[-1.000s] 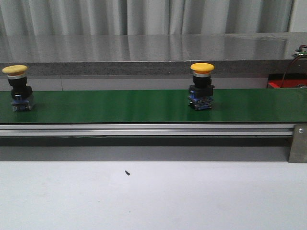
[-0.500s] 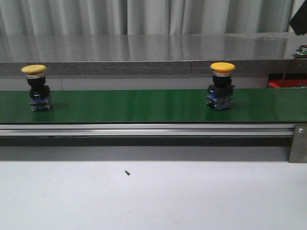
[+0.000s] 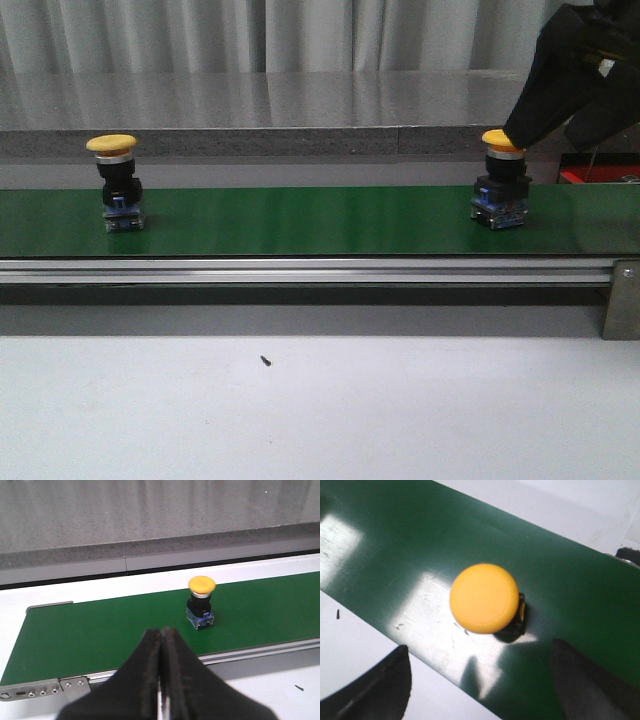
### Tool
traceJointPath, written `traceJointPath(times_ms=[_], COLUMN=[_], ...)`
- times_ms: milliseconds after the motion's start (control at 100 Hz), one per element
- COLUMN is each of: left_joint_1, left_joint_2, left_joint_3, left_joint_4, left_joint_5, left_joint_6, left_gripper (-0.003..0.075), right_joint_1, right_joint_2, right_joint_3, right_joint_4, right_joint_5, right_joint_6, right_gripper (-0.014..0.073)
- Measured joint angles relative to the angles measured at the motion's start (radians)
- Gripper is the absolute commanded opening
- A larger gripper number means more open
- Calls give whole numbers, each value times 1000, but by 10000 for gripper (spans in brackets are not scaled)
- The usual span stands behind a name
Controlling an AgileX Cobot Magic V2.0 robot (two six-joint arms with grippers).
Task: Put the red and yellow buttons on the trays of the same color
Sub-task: 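Grasp the first yellow button at the belt's end with the right gripper, then lower the yellow button into the yellow tray and open the right gripper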
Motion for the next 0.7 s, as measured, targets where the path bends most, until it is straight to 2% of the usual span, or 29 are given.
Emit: traceJointPath(times_ms=[290, 390, 540, 700], left_joint_1=[0, 0, 0, 0], left_joint_2=[0, 0, 0, 0], left_joint_3=[0, 0, 0, 0], left_joint_4=[0, 0, 0, 0], left_joint_5=[0, 0, 0, 0], left_joint_6=[0, 0, 0, 0], left_gripper=[-20, -20, -20, -20], right_joint_1=[0, 0, 0, 0], right_joint_2=[82, 104, 139, 138], right_joint_3=[-48, -52, -52, -53], right_joint_4=[-6, -12, -35, -39], right_joint_5=[-69, -96, -105, -99], right_joint_6=[0, 0, -2, -2], right_gripper=[560, 468, 230, 218])
